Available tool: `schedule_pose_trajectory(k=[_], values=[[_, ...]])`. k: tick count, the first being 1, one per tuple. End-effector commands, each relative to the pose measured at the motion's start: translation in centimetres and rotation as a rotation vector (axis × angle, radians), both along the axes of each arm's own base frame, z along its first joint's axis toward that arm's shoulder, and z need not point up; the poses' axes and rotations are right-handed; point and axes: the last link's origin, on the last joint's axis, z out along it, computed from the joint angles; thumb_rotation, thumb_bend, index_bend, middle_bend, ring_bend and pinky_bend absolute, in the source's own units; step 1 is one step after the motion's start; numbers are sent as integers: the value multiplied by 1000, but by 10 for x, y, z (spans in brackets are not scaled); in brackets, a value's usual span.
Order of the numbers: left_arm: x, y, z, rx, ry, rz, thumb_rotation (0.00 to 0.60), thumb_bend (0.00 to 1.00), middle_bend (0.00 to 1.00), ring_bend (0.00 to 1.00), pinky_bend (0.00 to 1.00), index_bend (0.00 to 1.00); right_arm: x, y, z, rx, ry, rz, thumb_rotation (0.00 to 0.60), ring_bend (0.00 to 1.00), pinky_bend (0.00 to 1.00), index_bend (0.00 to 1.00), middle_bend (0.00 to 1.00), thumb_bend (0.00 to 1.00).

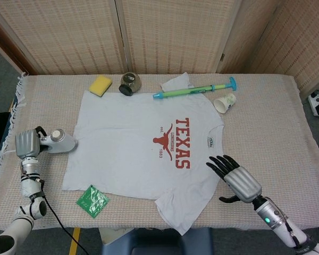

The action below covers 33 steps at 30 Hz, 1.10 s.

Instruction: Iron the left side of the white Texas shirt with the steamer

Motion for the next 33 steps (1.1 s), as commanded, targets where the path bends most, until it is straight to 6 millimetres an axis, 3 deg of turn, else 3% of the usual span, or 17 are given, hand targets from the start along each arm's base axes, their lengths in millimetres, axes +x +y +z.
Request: schedule_pose_trajectory(k=[1,3,5,8,10,11,13,16,19,26,33], values=[[-5,3,-1,-5,20,47,600,880,932,905,797,765,-5,8,10,-34,-3,-21,502,0,56,0,8,44],[-7,4,0,-3,20,66,600,852,918,892,797,740,-7,11,15,-50,-11,-31,502,0,57,0,8,44],[-11,5,-1,-11,9,100,600,736,845,817,784,644,-9,13,19,-64,-22,-38,501,0,57,0,8,41],[-15,5,-3,-37,14,133,600,491,488,468,728,299,-10,15,22,-74,-31,-42,501,0,57,0,8,40],[-16,6,-3,-55,29,146,600,322,176,176,554,59,-11,16,24,-76,-37,-43,505,0,57,0,8,40],[-16,6,-2,-57,30,144,600,255,81,85,447,13,-11,17,24,-77,-38,-44,505,0,57,0,8,40],[-17,7,1,-57,27,141,600,148,4,4,294,0,-11,17,25,-78,-44,-41,502,0,57,0,8,40],[-16,8,6,-58,14,129,600,52,0,0,158,0,-11,19,27,-84,-59,-39,503,0,57,0,8,40],[-14,7,12,-63,24,101,600,18,0,0,86,0,-12,19,31,-95,-70,-37,501,0,56,0,8,40],[-16,-5,26,-158,99,56,600,0,0,0,7,0,-12,16,46,-121,-74,-35,501,0,56,0,11,40],[-8,-27,40,-210,139,15,600,0,0,0,1,0,-10,15,55,-134,-69,-32,502,0,57,0,11,40]])
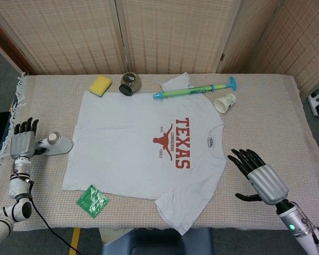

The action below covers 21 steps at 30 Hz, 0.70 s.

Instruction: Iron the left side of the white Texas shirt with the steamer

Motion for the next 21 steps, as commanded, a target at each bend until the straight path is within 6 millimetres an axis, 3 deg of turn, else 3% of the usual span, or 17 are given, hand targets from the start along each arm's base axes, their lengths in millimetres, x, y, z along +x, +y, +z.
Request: schedule_pose_trajectory(k=[1,7,9,13,15,18,21], values=[[2,-21,16,-26,36,-26,600,0,0,0,1,0,-1,0,2,-6,-2,-6,502,0,57,0,11,40],[19,-47,30,-25,-40,-69,600,1,3,0,39,0,-14,0,6,-21,6,-65,547,0,57,0,19,44],[26,-53,32,-1,-64,-91,600,33,54,31,91,29,-20,0,6,-24,9,-92,559,0,57,0,30,80],[40,-67,34,33,-77,-158,600,171,272,217,261,259,-34,0,7,-48,11,-143,600,6,101,0,100,327],[42,-73,36,41,-64,-184,600,220,354,300,340,365,-38,-1,8,-60,-7,-159,600,21,121,1,133,372],[41,-84,41,57,-22,-214,600,252,405,350,365,422,-47,-1,13,-74,-45,-185,600,35,123,5,153,355],[36,-98,48,68,-8,-215,600,249,418,352,356,414,-56,2,18,-102,-56,-195,600,33,123,2,149,166]])
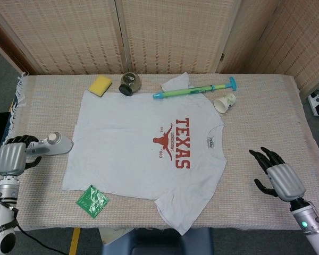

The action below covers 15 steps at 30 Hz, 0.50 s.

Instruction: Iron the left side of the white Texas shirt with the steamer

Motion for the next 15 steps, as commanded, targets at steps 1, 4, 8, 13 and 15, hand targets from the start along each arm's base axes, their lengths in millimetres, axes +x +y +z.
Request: schedule_pose_trajectory(k=[1,4,8,13,15], values=[[-7,-21,8,-6,23,1,600,242,407,339,341,394,-12,5,6,-48,-15,-17,599,24,123,0,139,75],[-16,-41,16,-38,30,33,600,198,343,258,265,308,-19,12,10,-106,-19,-25,531,0,107,0,95,0],[-21,-64,23,-48,36,57,600,175,317,235,236,274,-23,23,15,-154,2,-30,478,0,91,0,74,0],[-17,-97,29,-35,11,72,600,173,304,224,221,269,-28,40,14,-174,42,-61,489,0,91,0,73,0],[-14,-109,32,-21,-8,75,600,173,301,221,218,271,-29,45,15,-184,35,-80,488,0,91,0,73,3]])
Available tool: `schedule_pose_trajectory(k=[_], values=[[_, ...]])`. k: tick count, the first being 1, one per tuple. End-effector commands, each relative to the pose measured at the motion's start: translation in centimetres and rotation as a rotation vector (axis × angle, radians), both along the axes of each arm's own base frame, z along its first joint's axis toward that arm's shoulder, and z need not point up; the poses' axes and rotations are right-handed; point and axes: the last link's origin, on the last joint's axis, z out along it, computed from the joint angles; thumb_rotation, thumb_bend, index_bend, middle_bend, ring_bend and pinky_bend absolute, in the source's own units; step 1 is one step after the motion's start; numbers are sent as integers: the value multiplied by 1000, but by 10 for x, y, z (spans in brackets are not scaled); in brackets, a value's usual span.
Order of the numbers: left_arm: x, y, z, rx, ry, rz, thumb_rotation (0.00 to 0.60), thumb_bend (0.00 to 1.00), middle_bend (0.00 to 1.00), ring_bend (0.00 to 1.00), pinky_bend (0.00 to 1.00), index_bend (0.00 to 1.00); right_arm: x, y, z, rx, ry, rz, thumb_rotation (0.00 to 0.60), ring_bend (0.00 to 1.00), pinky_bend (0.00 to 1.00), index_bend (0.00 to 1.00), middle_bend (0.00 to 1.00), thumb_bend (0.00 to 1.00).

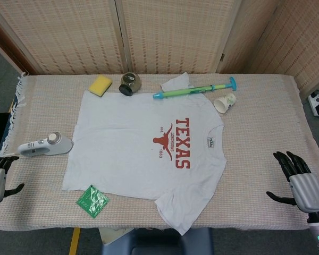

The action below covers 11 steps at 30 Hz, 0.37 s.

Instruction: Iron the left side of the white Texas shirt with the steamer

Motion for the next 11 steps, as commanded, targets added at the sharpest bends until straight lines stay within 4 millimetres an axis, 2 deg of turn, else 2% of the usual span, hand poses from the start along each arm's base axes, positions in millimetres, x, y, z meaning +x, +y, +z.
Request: schedule_pose_trajectory(k=[1,5,11], values=[[6,-22,5,20,-21,2,600,174,302,220,216,272,-2,8,0,-16,-13,-24,490,0,91,0,73,9],[13,-38,4,38,-19,-26,600,174,307,220,214,279,-6,13,-2,-14,-46,-34,492,0,91,0,73,44],[24,-49,0,28,-25,-60,600,174,292,212,206,278,-10,14,-3,-2,-55,-27,491,0,91,0,74,61]])
